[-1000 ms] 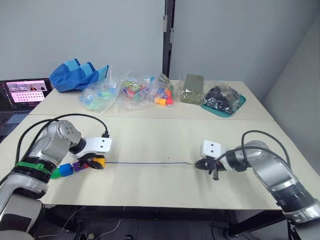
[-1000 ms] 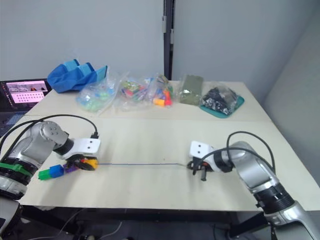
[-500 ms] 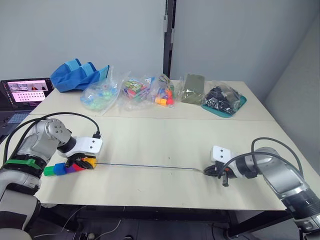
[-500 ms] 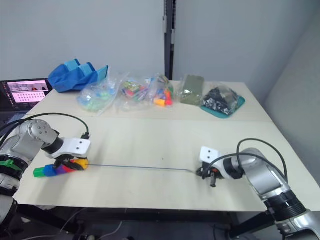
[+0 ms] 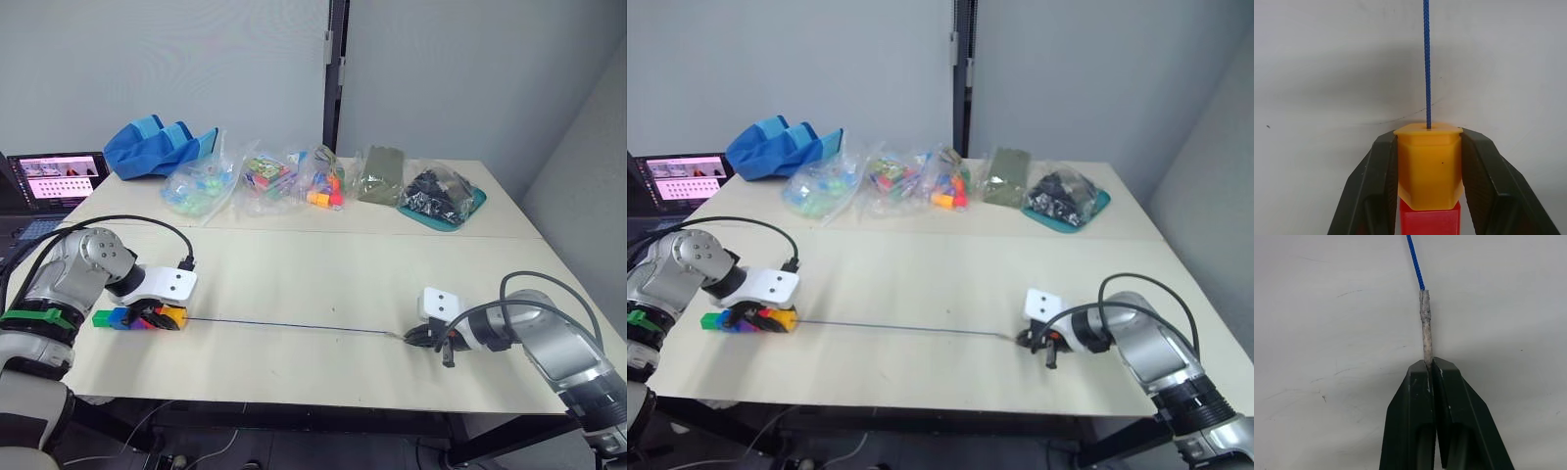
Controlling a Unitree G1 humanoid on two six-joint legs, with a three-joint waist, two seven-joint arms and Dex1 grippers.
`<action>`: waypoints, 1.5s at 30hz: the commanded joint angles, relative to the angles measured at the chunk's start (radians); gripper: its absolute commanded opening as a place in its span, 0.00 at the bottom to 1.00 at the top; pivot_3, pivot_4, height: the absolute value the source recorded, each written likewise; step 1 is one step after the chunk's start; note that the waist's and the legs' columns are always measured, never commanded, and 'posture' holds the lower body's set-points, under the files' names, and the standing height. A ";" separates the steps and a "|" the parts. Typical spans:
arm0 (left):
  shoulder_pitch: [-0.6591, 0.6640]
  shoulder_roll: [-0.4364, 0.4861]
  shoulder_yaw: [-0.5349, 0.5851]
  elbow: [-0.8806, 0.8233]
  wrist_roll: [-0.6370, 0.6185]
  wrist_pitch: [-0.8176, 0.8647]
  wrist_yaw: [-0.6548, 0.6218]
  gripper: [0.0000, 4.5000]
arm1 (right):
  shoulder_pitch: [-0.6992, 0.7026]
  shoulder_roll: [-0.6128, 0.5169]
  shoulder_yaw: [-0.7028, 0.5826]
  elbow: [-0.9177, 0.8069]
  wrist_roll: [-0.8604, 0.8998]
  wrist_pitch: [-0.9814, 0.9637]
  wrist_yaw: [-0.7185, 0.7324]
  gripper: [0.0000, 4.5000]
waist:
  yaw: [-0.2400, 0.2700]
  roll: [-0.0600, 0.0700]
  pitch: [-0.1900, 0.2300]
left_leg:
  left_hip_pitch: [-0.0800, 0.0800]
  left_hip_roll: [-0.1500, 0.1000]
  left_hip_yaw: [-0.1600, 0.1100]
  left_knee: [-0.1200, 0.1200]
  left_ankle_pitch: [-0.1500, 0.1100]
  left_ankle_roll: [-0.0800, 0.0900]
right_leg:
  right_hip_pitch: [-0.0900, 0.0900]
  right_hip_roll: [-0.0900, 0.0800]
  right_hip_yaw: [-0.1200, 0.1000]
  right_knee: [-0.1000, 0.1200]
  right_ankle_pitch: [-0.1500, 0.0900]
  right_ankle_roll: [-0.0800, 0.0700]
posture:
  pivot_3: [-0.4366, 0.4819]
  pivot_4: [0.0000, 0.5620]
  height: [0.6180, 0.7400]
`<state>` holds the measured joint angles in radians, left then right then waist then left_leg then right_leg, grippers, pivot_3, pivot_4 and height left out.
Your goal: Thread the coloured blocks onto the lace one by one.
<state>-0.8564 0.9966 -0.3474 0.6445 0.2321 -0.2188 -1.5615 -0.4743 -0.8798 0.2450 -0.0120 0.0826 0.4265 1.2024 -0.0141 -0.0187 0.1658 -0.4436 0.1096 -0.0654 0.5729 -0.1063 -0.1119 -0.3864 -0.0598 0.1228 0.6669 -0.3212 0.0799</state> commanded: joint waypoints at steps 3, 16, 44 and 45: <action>0.030 0.020 0.057 -0.016 -0.024 0.027 0.038 0.29 | -0.024 0.037 0.011 0.021 -0.005 -0.045 0.001 0.00 | -0.003 0.000 0.000 | 0.000 0.000 0.000 0.000 0.000 0.000 | 0.000 0.000 0.000 0.001 0.000 0.000 | 0.48 0.27 1.00; 0.104 0.049 0.126 -0.065 -0.094 -0.021 0.038 0.80 | -0.107 0.101 0.029 0.031 -0.030 -0.044 -0.005 0.51 | -0.008 0.000 0.000 | 0.001 0.000 0.000 0.000 0.000 0.000 | -0.001 0.000 0.000 0.002 0.000 0.000 | 0.48 0.27 1.00; 0.834 0.069 1.040 0.003 -0.612 0.113 0.330 1.00 | 0.107 0.068 -0.478 0.272 0.292 -0.221 -0.028 0.99 | -0.025 -0.001 0.000 | 0.004 0.002 0.004 -0.002 0.000 0.000 | -0.002 0.000 0.002 0.008 -0.003 -0.002 | 0.48 0.27 1.00; 0.844 0.058 1.045 -0.001 -0.618 0.111 0.334 1.00 | 0.102 0.065 -0.478 0.302 0.287 -0.241 -0.023 0.99 | -0.026 -0.001 0.000 | 0.004 0.002 0.004 -0.002 0.000 0.000 | -0.002 0.000 0.001 0.008 -0.003 -0.002 | 0.48 0.27 1.00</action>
<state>-0.0186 1.0485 0.6545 0.6492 -0.3595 -0.0837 -1.2406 -0.3462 -0.8097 -0.2021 0.2651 0.3590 0.2348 1.1760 -0.0398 -0.0197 0.1662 -0.4392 0.1111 -0.0615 0.5709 -0.1068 -0.1120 -0.3887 -0.0594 0.1243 0.6752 -0.3239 0.0776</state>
